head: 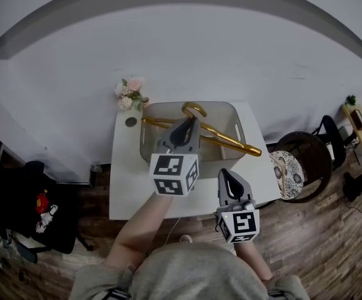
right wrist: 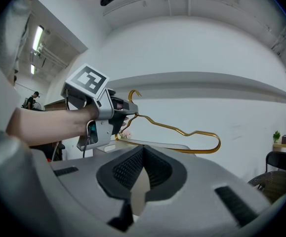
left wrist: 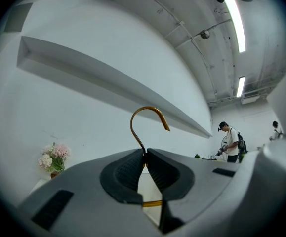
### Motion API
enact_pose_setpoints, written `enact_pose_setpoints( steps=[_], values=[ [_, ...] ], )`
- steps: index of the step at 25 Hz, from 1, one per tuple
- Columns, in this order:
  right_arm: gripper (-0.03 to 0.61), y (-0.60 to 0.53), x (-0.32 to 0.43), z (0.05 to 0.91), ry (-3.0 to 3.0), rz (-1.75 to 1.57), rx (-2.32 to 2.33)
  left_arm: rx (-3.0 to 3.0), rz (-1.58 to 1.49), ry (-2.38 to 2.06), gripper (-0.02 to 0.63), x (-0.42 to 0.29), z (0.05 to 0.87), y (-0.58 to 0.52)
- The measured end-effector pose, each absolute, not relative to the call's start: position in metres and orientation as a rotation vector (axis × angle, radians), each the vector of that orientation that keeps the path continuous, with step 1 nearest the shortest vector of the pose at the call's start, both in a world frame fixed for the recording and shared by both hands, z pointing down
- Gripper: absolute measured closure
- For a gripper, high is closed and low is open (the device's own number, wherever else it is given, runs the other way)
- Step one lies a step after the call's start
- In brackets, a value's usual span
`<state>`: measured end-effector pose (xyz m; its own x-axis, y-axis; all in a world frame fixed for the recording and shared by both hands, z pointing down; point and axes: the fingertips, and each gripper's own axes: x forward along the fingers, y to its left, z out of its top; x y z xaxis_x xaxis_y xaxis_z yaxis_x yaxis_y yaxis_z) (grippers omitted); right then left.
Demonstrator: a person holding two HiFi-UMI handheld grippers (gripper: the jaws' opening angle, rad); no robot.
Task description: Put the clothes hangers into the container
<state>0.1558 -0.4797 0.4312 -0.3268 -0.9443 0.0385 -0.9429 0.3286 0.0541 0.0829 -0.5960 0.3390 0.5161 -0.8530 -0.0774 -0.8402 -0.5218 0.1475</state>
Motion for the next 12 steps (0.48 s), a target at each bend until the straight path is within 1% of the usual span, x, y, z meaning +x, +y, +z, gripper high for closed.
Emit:
enact_pose_setpoints(
  steps=[12],
  values=[
    [0.577, -0.497, 0.161, 0.431, -2.509, -0.055, 1.783, 2.602, -0.098, -1.501, 0.588, 0.085, 0.370, -0.610]
  ],
)
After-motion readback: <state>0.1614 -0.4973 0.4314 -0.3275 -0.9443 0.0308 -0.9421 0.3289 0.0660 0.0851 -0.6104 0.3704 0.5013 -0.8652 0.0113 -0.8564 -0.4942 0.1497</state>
